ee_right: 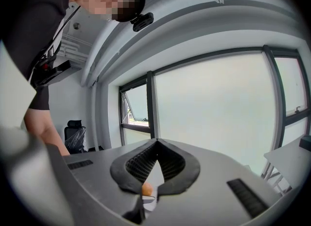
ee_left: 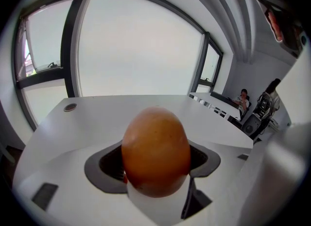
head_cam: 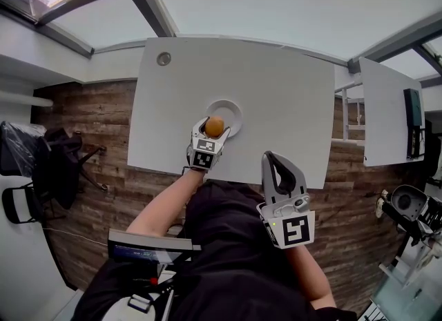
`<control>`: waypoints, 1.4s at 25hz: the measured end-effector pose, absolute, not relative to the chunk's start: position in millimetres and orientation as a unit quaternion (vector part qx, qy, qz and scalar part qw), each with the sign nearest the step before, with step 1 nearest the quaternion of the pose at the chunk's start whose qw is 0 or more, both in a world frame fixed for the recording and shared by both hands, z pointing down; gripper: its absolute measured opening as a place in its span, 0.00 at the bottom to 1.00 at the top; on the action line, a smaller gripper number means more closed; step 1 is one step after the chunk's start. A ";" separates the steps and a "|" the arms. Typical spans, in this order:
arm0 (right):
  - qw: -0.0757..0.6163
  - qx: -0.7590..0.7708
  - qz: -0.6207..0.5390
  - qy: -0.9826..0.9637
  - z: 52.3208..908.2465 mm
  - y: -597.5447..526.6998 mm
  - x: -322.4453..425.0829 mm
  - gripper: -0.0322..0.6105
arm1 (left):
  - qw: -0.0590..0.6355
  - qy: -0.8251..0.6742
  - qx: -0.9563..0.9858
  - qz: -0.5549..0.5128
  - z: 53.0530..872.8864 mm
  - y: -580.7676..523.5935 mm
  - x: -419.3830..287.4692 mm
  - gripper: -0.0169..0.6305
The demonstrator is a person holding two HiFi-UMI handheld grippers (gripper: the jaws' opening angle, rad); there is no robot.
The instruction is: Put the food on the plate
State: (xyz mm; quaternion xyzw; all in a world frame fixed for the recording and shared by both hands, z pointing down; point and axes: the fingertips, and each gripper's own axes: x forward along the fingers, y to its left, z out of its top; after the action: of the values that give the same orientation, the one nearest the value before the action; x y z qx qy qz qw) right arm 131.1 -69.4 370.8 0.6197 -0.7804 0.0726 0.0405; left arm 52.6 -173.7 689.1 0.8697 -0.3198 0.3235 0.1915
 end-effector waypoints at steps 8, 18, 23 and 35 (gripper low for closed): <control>0.046 0.623 0.081 -0.777 373.3 -71.6 126.3 0.05 | 0.211 -0.298 0.874 0.320 704.7 -177.5 56.2 0.51; 0.053 0.632 0.089 -0.768 380.7 -69.4 125.9 0.05 | 0.215 -0.290 0.874 0.325 716.9 -182.3 59.7 0.51; 0.054 0.635 0.091 -0.765 383.9 -69.2 127.9 0.05 | 0.216 -0.278 0.874 0.334 722.2 -181.8 65.9 0.51; 0.052 0.636 0.099 -0.763 386.4 -75.1 123.1 0.05 | 0.236 -0.249 0.867 0.360 742.0 -178.5 63.1 0.51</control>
State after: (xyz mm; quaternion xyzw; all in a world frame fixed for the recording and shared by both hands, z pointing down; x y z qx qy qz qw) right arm 123.1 -75.1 386.4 0.6365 -0.7632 0.0987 0.0521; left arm 63.1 -178.5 742.0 0.8673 -0.2494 0.3604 0.2359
